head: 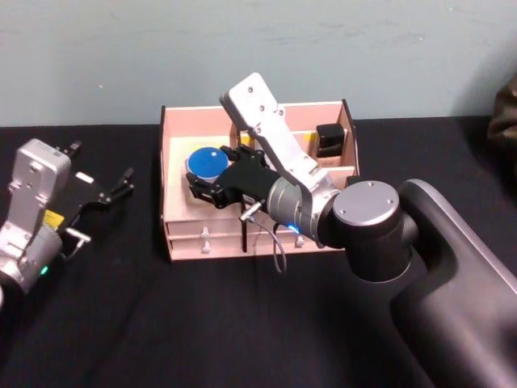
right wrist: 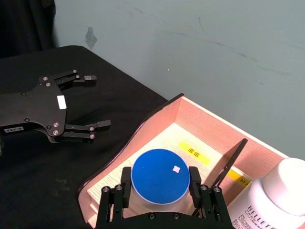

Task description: Pick up the facial cleanser and watermelon frost from the table and place them into the tiered storage box.

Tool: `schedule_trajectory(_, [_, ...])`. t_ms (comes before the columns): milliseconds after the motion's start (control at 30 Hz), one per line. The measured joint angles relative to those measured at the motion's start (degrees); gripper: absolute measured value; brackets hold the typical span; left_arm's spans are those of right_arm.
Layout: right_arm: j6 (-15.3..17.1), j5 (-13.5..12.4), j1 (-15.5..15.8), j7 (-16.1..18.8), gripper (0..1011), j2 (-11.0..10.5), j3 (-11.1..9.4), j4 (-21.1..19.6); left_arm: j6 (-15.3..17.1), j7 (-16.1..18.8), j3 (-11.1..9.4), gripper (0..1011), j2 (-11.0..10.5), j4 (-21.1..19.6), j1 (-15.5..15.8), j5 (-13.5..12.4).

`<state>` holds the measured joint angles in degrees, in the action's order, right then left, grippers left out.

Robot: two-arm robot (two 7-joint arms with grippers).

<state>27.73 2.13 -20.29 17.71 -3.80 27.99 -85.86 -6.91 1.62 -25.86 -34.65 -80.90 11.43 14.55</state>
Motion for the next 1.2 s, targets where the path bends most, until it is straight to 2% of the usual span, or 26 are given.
schedule_trajectory(767, [0.64,0.68,0.17,0.22,731,0.5,-0.5,0.56,0.0,0.0,0.0,1001,0.0,0.0,0.0,0.0])
schedule_trajectory(1100, [0.64,0.66,0.17,0.22,1002,0.44,-0.44,0.52,0.0,0.0,0.0,1001,0.0,0.0,0.0,0.0])
schedule_trajectory(1200, [0.2,0.67,0.35,0.09,1002,0.47,-0.67,0.32,0.0,0.0,0.0,1001,0.0,0.0,0.0,0.0])
